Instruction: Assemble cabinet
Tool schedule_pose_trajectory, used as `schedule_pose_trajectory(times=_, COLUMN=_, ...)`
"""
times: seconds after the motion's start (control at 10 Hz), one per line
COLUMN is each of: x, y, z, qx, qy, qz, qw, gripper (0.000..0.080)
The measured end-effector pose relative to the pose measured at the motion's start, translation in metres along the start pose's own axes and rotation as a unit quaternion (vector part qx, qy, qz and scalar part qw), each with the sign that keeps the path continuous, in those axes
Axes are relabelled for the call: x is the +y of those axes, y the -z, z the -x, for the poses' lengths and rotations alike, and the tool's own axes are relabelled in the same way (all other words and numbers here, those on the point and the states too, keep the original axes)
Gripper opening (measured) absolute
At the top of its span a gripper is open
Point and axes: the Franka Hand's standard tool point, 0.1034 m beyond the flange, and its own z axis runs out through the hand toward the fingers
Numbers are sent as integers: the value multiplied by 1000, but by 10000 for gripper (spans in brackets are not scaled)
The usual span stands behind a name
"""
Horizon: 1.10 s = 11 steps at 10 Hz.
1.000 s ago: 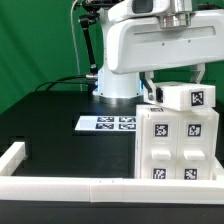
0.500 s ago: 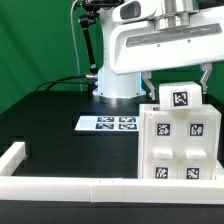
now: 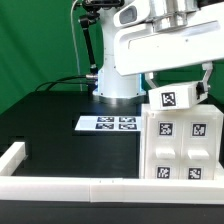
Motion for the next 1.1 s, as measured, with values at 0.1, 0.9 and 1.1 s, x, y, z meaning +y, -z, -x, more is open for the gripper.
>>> schedule_pose_trajectory(times=0.1, x=0, y=0, z=0, qx=-1, qy=-36, qz=-2, qw=999, gripper=557)
schedule_pose_trajectory(times=0.9, x=4, y=1, z=7, qx=-33, qy=-412, qz=-14, qw=910, gripper=557)
schedule_pose_trajectory(times=1.1, x=6, y=0, z=6, qx=-37, qy=-447, qz=-18, qw=894, gripper=557)
